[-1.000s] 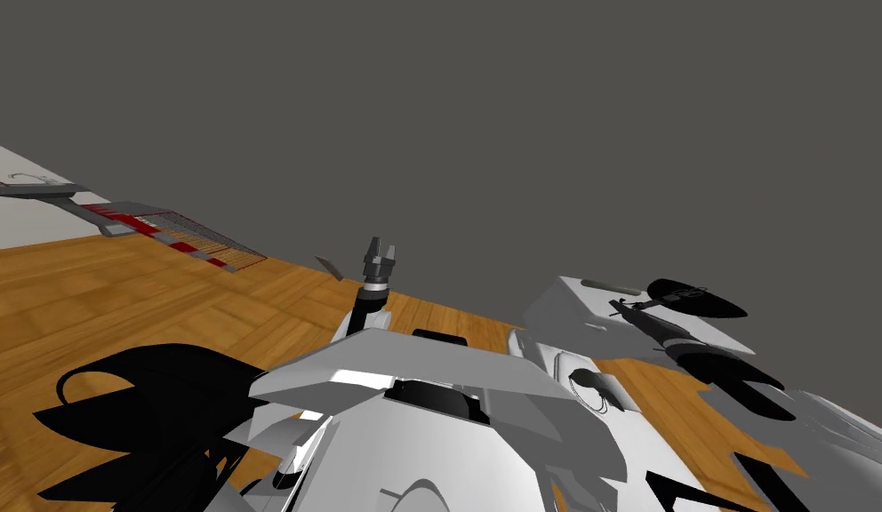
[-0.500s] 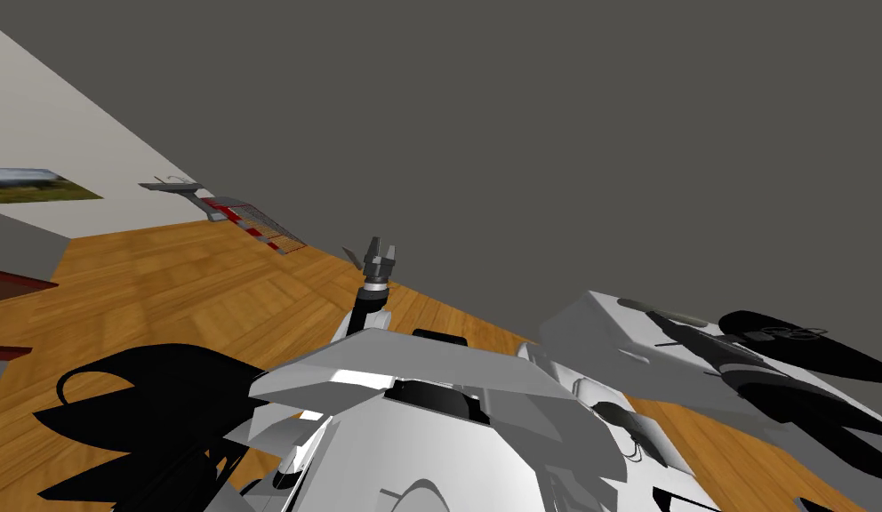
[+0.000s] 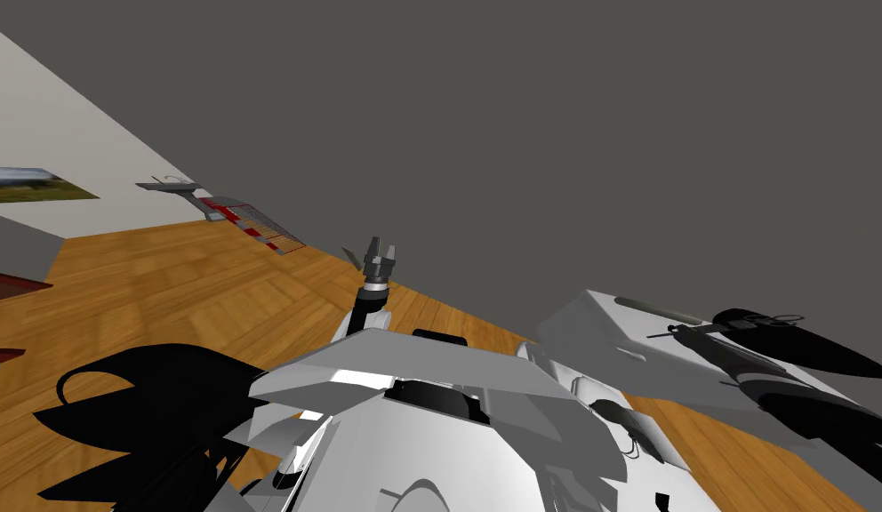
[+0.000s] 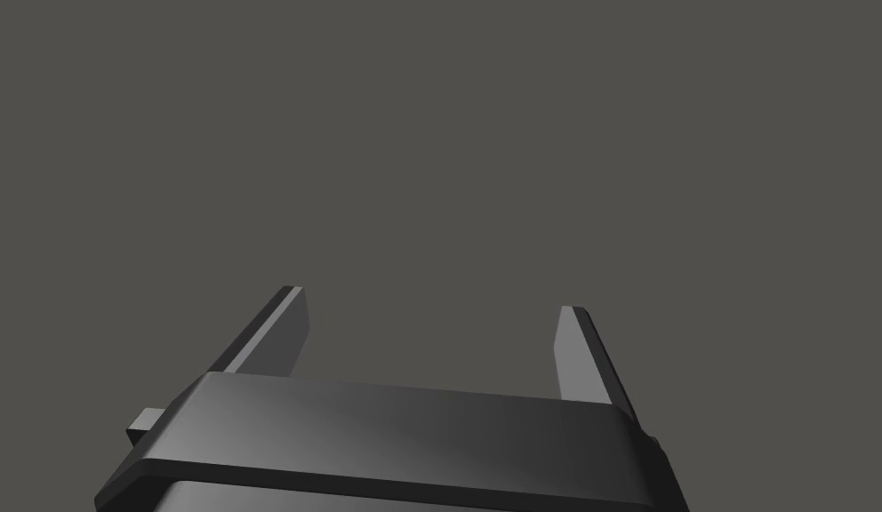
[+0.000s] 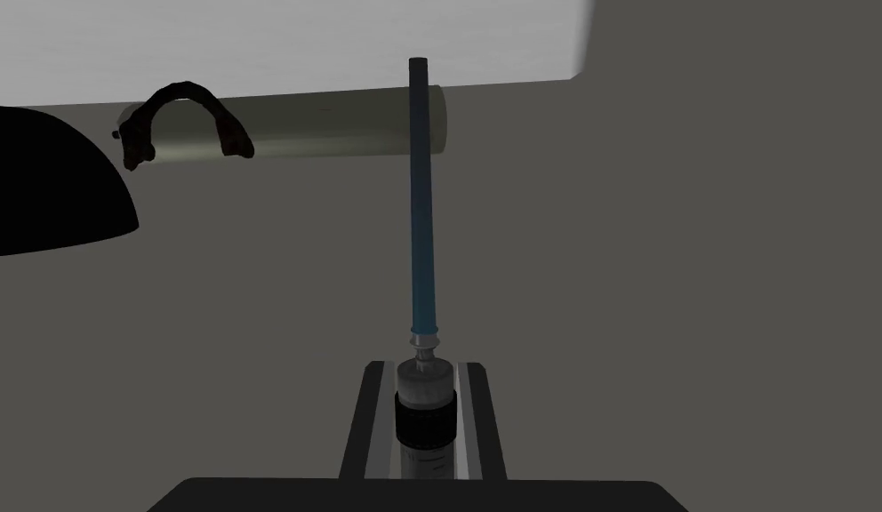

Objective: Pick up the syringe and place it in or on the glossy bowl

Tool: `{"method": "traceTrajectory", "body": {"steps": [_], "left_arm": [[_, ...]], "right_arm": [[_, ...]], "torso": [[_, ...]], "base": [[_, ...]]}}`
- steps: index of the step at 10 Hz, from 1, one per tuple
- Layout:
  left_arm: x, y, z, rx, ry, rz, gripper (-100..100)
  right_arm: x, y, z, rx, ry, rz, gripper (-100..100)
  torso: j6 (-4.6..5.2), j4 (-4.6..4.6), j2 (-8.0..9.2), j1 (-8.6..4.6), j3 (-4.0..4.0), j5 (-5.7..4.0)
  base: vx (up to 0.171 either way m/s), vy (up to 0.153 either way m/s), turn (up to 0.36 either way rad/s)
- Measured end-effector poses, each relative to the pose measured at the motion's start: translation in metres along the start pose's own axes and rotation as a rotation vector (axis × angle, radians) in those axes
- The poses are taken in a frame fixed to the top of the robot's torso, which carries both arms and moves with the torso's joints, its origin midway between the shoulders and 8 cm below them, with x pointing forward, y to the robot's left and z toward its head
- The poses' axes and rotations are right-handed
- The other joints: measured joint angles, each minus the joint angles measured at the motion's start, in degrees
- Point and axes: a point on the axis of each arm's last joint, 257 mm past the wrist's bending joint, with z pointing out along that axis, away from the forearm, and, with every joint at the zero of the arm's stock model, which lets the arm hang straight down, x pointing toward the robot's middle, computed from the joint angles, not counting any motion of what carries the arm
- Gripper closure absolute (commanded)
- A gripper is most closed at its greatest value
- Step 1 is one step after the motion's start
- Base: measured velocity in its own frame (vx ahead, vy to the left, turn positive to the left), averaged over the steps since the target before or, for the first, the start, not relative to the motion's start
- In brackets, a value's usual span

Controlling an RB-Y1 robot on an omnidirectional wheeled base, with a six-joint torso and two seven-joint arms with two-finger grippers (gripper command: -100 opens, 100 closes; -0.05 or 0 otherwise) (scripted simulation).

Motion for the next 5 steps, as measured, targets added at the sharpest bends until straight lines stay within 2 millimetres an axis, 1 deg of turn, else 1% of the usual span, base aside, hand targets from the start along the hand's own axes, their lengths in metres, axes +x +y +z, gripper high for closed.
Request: {"method": "traceTrajectory", "body": {"steps": [2,3,4,5], "left_arm": [[0.0,0.0,0.0,0.0,0.0,0.0,0],[0.0,0.0,0.0,0.0,0.0,0.0,0],[0.0,0.0,0.0,0.0,0.0,0.0,0],[0.0,0.0,0.0,0.0,0.0,0.0,0]], "right_arm": [[0.0,0.0,0.0,0.0,0.0,-0.001,100],[0.0,0.0,0.0,0.0,0.0,-0.001,0],[0.0,0.0,0.0,0.0,0.0,-0.001,100],[0.005,0.02,0.008,-0.034,0.008,0.003,100]], "torso": [[0.02,0.0,0.01,-0.03,0.01,-0.02],[0.02,0.0,0.02,-0.04,0.01,-0.02],[0.02,0.01,0.02,-0.04,0.01,-0.02],[0.19,-0.01,-0.03,-0.11,-0.02,-0.08]], "base": [[0.0,0.0,0.0],[0.0,0.0,0.0],[0.042,-0.024,-0.344],[0.054,-0.01,-0.317]]}}
